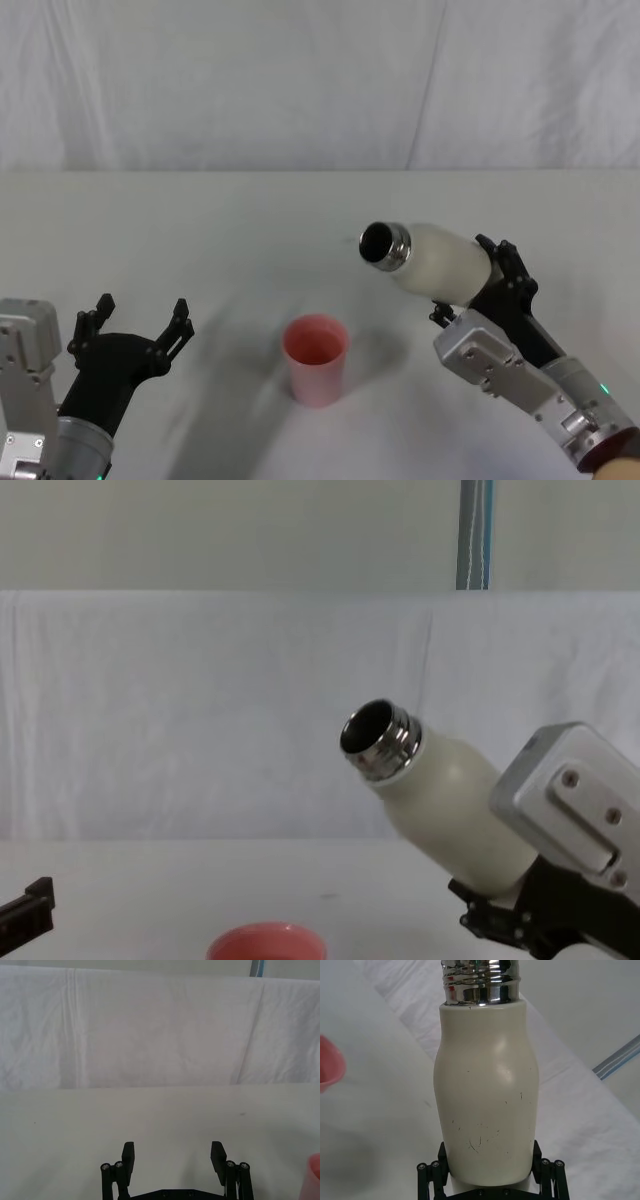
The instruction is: Grasp the thermos with one hand and pour water into the cup lid.
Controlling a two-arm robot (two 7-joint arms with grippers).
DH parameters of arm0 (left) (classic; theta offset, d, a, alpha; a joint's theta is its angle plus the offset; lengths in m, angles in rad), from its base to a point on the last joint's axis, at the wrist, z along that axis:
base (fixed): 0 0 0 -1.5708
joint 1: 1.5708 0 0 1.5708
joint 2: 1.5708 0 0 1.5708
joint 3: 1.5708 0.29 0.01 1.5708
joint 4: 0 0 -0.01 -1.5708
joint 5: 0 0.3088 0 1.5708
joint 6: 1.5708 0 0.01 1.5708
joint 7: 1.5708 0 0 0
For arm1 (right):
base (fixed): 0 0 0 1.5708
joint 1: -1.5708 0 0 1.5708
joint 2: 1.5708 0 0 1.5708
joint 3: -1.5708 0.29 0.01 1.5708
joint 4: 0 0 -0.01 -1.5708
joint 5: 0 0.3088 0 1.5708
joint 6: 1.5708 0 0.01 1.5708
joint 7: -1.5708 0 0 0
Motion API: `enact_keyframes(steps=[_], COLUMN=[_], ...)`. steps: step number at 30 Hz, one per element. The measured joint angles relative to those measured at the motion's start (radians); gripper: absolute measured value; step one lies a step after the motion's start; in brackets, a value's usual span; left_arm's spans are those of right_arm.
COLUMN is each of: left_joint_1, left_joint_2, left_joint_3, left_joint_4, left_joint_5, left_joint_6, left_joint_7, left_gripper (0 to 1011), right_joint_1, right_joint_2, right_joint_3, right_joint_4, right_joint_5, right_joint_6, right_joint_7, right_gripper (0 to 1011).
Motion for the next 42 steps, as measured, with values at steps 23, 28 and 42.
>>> enact_keyframes(steps=[23, 28, 42], left_joint_1=[0.000, 0.000, 0.000], left_joint_2=[0.000, 0.000, 0.000], left_joint_3=[0.000, 0.000, 0.000], left_joint_4=[0.000, 0.000, 0.000], left_joint_5=[0.000, 0.000, 0.000], left_joint_6=[0.000, 0.000, 0.000], left_joint_7=[0.000, 0.000, 0.000], left_gripper=[1001, 1001, 1001], right_joint_1=[0.008, 0.017, 0.058], right_joint_2=[0.003, 0.007, 0.030], right_joint_3=[-0.041, -0.047, -0.087], right_joint_4=[0.051, 0.060, 0.095], right_joint_5=[-0.110, -0.132, -0.236], right_joint_6=[-0.016, -0.016, -0.001], right_joint_7=[-0.053, -0.065, -0.108], right_gripper=[955, 955, 955])
